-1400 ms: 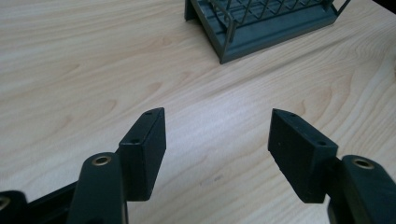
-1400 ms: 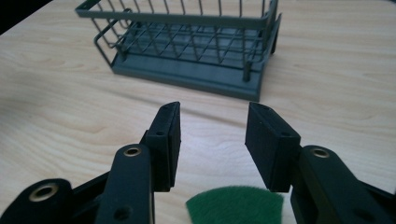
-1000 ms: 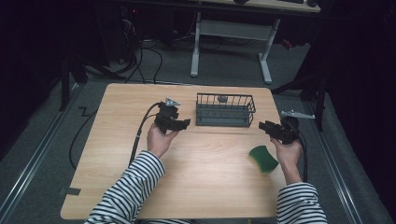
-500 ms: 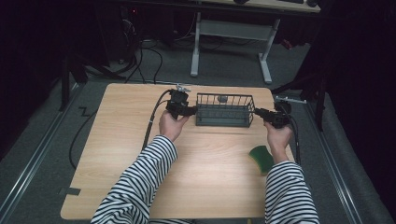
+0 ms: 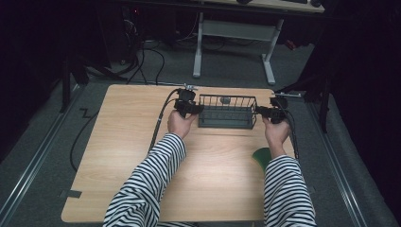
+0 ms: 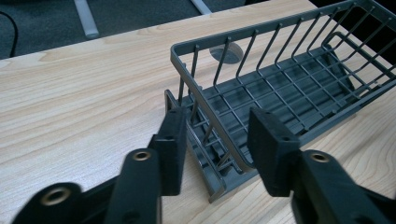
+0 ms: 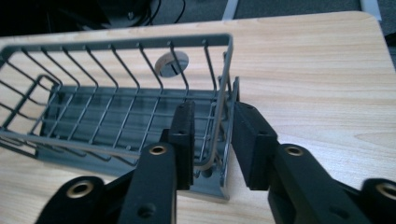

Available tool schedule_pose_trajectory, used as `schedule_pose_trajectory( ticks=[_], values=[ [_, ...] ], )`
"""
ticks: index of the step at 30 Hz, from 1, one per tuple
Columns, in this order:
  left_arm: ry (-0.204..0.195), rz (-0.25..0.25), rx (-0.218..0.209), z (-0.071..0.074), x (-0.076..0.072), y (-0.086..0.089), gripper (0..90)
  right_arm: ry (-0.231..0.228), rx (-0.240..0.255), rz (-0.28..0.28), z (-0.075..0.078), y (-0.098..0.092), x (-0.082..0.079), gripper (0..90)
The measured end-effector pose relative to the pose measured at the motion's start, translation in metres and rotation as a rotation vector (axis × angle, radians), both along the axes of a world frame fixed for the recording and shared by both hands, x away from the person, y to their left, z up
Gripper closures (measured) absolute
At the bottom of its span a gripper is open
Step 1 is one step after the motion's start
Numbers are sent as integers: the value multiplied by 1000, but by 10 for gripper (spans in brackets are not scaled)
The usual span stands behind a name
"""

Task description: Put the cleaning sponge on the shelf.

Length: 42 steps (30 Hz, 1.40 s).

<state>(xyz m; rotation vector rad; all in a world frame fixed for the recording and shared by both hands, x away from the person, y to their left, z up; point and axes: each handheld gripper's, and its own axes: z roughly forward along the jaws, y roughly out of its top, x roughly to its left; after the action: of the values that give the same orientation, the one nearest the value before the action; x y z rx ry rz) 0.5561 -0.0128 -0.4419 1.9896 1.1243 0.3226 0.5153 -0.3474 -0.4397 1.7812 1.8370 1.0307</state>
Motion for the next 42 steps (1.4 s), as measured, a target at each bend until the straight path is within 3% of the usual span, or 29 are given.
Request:
schedule_pose_trajectory(
  ticks=[4,10,16,20,26,28,29,32,33,36,38,42],
  values=[
    [-4,-15,3,0,0,0,668,13,-16,23,-2,3,1,763],
    [37,-49,-5,1,-1,4,742,53,-19,52,1,4,-2,803],
    [20,-94,44,7,-15,7,771,68,-34,79,3,6,-14,802],
    [20,-102,41,7,-24,11,777,81,-38,93,4,7,-18,802],
    [28,-111,48,9,-38,18,779,105,-1,121,4,11,-33,795],
    [30,-110,54,9,-41,19,779,112,-28,135,6,14,-37,793],
    [32,-108,79,11,-46,20,780,114,-46,143,7,17,-40,791],
    [30,-112,94,12,-50,21,782,112,-53,155,7,19,-44,788],
    [35,-115,80,12,-54,24,783,101,-23,166,5,18,-48,786],
    [39,-119,76,12,-59,28,782,111,-1,172,5,19,-53,786],
    [35,-121,92,13,-66,31,782,119,-26,178,6,23,-56,786],
    [41,-122,84,12,-72,37,782,136,-54,200,8,31,-62,777]
  ],
)
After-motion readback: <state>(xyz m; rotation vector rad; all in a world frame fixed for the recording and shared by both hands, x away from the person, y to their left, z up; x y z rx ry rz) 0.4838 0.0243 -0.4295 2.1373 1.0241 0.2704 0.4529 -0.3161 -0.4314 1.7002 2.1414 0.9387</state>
